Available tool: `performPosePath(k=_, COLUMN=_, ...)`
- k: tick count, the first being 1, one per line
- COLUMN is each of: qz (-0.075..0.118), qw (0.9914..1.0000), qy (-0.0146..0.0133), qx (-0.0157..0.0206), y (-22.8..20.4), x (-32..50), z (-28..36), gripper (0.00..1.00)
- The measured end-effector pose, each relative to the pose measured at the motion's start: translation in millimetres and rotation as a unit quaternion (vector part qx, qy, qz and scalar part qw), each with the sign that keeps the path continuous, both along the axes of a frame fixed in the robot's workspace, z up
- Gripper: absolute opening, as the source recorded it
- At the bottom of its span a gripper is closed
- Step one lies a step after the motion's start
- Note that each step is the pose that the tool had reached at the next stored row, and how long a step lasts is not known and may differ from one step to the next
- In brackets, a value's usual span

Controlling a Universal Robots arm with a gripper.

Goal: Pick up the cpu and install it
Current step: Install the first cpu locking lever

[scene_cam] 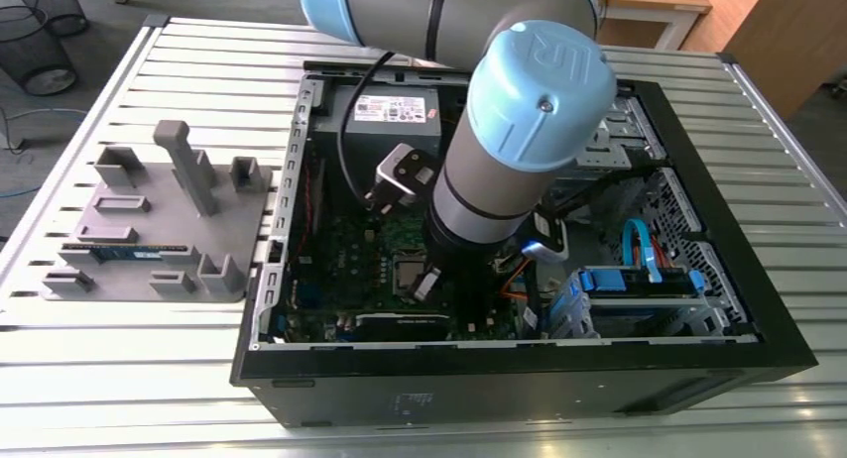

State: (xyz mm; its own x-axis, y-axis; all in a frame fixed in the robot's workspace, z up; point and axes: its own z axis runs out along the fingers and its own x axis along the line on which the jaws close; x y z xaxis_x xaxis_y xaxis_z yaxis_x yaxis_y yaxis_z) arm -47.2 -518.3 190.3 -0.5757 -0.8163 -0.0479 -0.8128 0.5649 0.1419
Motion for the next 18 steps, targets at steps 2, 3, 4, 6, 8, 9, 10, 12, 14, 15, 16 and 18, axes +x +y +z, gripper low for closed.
performPosePath(k=2, qz=0.0, qw=1.0, qy=0.0001, qx=-0.0001, y=0.0, x=0.5, z=-0.9, gripper=0.11)
performPosePath(k=3, qz=0.0, qw=1.0, qy=0.0001, qx=0.0, y=0.0, x=0.8, z=-1.3, gripper=0.11)
performPosePath(k=4, qz=0.0, qw=1.0, qy=0.0002, qx=0.0, y=0.0, x=1.3, z=-1.7, gripper=0.11)
performPosePath(k=6, qz=0.0, qw=1.0, qy=0.0002, qx=0.0003, y=0.0, x=2.7, z=-2.6, gripper=0.11)
performPosePath(k=8, qz=0.0, qw=1.0, qy=0.0001, qx=0.0007, y=0.0, x=4.5, z=-3.5, gripper=0.11)
performPosePath(k=9, qz=0.0, qw=1.0, qy=0.0001, qx=0.0011, y=0.0, x=5.6, z=-4.0, gripper=0.11)
performPosePath(k=10, qz=0.0, qw=1.0, qy=0.0001, qx=0.0012, y=0.0, x=6.6, z=-4.2, gripper=0.11)
performPosePath(k=12, qz=0.0, qw=1.0, qy=-0.0001, qx=0.0019, y=0.0, x=8.4, z=-4.9, gripper=0.11)
performPosePath(k=14, qz=0.0, qw=1.0, qy=-0.0002, qx=0.0024, y=0.1, x=8.8, z=-5.4, gripper=0.11)
performPosePath(k=15, qz=0.0, qw=1.0, qy=-0.0001, qx=0.0024, y=0.1, x=8.8, z=-5.4, gripper=0.11)
performPosePath(k=16, qz=0.0, qw=1.0, qy=0.0, qx=0.0023, y=0.0, x=8.8, z=-5.4, gripper=0.11)
performPosePath(k=18, qz=0.0, qw=1.0, qy=0.0, qx=0.0023, y=0.0, x=8.7, z=-5.4, gripper=0.11)
